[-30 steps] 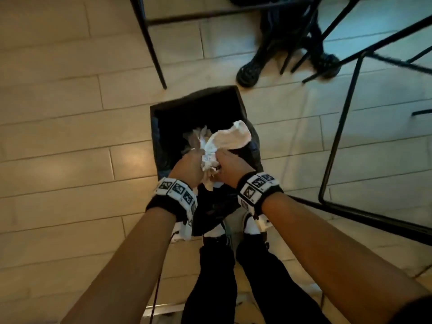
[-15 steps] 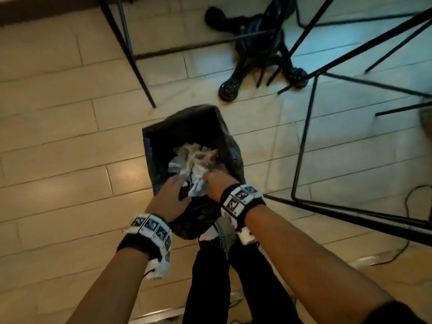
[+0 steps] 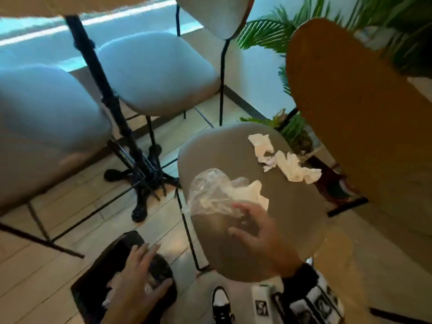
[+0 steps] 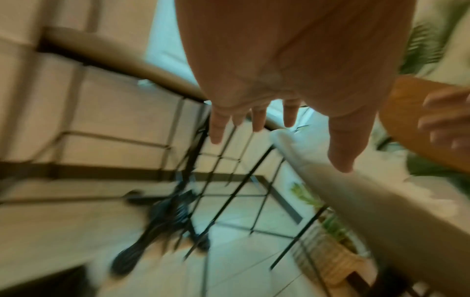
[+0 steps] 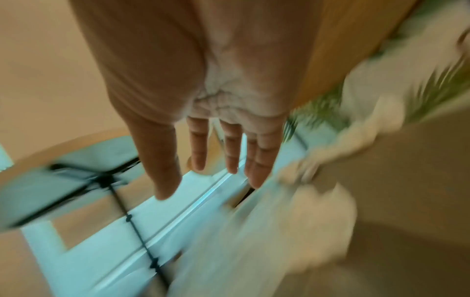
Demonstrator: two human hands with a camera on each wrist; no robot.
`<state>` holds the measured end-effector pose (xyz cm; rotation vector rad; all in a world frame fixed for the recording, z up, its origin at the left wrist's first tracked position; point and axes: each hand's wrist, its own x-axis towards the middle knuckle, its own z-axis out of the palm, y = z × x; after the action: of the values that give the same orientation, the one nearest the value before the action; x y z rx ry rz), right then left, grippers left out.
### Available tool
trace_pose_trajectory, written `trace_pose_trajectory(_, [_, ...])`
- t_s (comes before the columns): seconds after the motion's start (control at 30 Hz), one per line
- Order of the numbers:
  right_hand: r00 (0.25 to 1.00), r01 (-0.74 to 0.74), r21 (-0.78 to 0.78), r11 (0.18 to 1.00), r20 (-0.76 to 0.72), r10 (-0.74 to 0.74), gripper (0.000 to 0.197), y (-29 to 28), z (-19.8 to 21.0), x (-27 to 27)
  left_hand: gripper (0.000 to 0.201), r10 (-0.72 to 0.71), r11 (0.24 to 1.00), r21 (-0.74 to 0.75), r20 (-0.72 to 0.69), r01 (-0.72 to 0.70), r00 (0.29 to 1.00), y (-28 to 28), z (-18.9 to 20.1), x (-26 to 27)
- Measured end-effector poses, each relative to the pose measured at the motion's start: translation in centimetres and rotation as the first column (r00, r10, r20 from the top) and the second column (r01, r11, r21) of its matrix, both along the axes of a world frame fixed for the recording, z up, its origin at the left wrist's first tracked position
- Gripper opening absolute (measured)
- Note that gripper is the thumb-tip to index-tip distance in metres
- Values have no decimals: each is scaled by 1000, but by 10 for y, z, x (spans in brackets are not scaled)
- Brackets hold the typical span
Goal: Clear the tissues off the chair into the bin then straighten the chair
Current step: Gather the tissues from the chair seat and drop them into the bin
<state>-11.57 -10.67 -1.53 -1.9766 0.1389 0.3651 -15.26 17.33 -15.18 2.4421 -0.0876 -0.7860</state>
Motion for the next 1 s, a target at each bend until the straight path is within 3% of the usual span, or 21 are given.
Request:
trace_pose_trajectory(0.07, [994,110,-220,969,1,-112,63,-67,-3,37,99,70,997,-27,118,-67,991,-50,33,42])
trace_pose_trajectory(0.13, [974,155,-391,907,-95,-207,89,-130,-19,76,110,64,998,-19,236,-62,970,-99,51,75])
trace_pose_trajectory(0.23, [933,122,-519,846,-231,-277,117,-177,-58,124,126,48,999,8,216,-51,975,-144,45,107])
trace_pose_trajectory(0.4, [943,-68,-499,864,-316,-109,123,-186,-88,169,127,-76,990,134,225,46,971,-208,39,130])
trace_pose_trajectory(0.53, [920,-335,-550,765,-366,139,134,-167,-84,203,115,-248,952,232,210,199,946,-245,32,140])
trace_pose_trajectory(0.63, [868,-482,-597,642,-423,259,129,-150,-81,219,103,-305,931,274,219,241,927,-261,25,141])
trace_pose_trajectory(0.73, [812,-581,-626,520,-489,318,110,-136,-80,221,84,-333,911,320,204,259,921,-264,21,146])
trace_pose_trajectory(0.87, [797,-602,-596,532,-490,353,74,-137,-83,198,55,-292,924,317,227,213,929,-257,21,150])
trace_pose_trajectory(1.0, [768,-635,-492,596,-489,414,52,-142,-74,153,57,-266,946,249,239,206,934,-253,26,143])
